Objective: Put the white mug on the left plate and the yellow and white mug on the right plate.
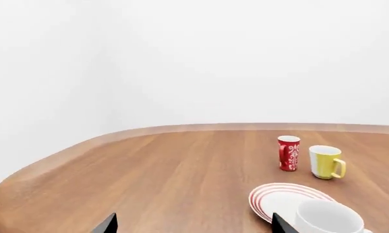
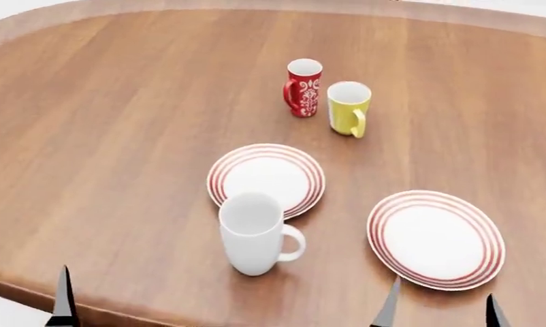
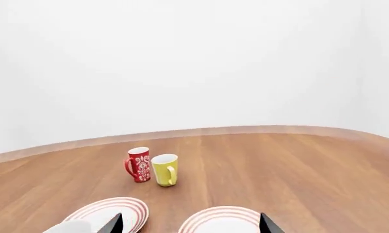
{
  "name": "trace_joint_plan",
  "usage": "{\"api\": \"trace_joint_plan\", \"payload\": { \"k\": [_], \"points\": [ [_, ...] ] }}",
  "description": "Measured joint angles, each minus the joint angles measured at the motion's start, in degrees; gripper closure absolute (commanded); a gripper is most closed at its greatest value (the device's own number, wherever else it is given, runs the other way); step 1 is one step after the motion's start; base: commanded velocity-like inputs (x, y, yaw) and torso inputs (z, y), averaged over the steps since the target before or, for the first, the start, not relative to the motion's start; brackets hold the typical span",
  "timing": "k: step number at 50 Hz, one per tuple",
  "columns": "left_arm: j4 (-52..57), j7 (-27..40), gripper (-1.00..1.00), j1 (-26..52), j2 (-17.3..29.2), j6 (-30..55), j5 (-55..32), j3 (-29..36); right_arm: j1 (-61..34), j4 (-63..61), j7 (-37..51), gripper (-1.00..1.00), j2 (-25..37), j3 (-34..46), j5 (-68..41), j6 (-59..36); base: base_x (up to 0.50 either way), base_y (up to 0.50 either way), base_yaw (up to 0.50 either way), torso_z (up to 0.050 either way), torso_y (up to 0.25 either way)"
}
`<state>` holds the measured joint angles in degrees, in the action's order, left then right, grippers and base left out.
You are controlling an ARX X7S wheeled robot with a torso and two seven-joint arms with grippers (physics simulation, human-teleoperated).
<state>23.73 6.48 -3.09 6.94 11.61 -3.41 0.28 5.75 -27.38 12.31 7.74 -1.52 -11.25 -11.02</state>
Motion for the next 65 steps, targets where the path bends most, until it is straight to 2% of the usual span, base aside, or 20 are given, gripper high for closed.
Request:
{"api": "trace_joint_plan", "payload": {
  "k": [36,42,60,65],
  "points": [
    [0.15,1.65,-1.00,0.21,2.01,-0.23,-1.55,1.83,-1.46,1.50,1.01,-1.00,2.14,3.77,0.93,0.26,0.00,0.00,0.50,0.000,0.000],
    [0.28,1.93,-1.00,0.18,2.28,-0.14,-1.78,2.05,-1.43,1.53,1.05,-1.00,2.14,3.47,-0.23,0.50,-0.01,0.03,0.00,0.000,0.000],
    [0.76,2.67,-1.00,0.26,3.00,0.11,-2.80,2.37,-0.57,0.67,0.18,-1.00,2.37,2.41,-4.54,2.54,0.18,-0.47,0.00,0.000,0.000],
    [0.96,2.28,-1.00,2.33,3.51,1.73,-4.50,1.93,0.00,0.02,0.89,-1.00,2.13,1.43,-5.36,3.48,0.18,-0.47,0.00,0.000,0.000]
  ]
}}
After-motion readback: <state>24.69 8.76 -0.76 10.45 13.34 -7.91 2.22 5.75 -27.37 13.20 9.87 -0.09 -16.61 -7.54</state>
